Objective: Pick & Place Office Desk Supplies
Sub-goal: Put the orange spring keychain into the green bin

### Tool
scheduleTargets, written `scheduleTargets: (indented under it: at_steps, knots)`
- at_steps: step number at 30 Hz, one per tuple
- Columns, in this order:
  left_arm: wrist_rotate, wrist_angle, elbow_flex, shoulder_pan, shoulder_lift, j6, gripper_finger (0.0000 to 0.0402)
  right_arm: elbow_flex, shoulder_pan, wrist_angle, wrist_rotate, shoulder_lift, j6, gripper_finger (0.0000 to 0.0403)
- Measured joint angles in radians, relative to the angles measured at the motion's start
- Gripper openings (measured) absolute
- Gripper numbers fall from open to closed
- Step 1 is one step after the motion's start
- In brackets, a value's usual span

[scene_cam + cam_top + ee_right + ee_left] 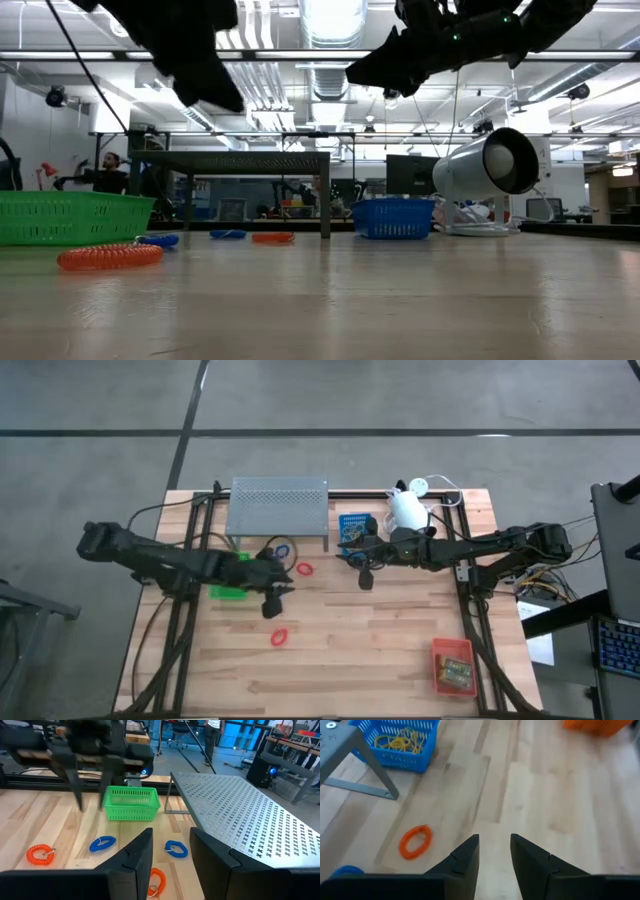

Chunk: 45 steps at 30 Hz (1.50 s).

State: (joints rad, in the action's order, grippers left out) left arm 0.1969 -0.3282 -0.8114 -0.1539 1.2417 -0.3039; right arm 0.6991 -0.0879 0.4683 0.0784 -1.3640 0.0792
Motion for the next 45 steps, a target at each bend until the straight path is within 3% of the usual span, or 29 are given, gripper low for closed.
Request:
scheduleTargets:
  at_steps: [6,10,14,27,45]
  knots:
    - [0.104,0.013,0.005,0.089,0.079,0.054,0.0117,0.000,0.000,0.000,0.000,0.000,0.000,0.0127]
    - [0.051,0.088,0.016,0.090,0.145,0.195,0.0117,0.000,0.000,0.000,0.000,0.000,0.000,0.0127]
    - [0.057,0.156,0.015,0.098,0.210,0.223,0.0120,0.000,0.000,0.000,0.000,0.000,0.000,0.0127]
    - [0.012,0.259,0.015,0.172,0.412,0.173,0.0201,0.000,0.000,0.000,0.000,0.000,0.000,0.0127]
    - [0.054,0.307,0.016,0.190,0.481,0.222,0.0167,0.000,0.000,0.000,0.000,0.000,0.000,0.0127]
